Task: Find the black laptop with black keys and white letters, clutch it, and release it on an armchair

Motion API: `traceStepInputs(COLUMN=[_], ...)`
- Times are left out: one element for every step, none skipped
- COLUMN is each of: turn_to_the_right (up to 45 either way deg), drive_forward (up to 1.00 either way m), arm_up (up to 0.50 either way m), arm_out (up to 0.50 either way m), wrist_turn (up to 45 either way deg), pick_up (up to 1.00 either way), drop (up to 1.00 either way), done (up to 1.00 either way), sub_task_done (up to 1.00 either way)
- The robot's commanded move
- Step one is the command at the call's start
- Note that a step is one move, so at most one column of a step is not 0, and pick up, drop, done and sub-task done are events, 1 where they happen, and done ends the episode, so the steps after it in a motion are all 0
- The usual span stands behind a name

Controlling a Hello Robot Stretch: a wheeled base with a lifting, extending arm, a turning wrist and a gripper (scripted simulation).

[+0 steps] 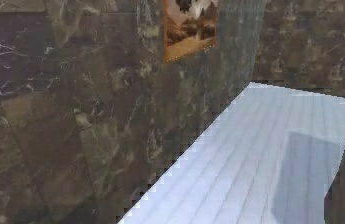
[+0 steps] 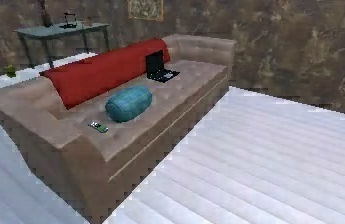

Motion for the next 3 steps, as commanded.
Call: traceStepInputs(turn_to_the_right=[0.0,33.0,0.0], drive_forward=[0.5,0.0,0.2], arm_up=[0.0,0.0,0.0], arm_out=[0.0,0.0,0.0], wrist_turn=[0.0,0.0,0.0], pick_up=[0.0,0.0,0.0], drop=[0.0,0.0,0.0], done=[0.0,0.0,0.0], sub_task_done=[0.0,0.0,0.0])
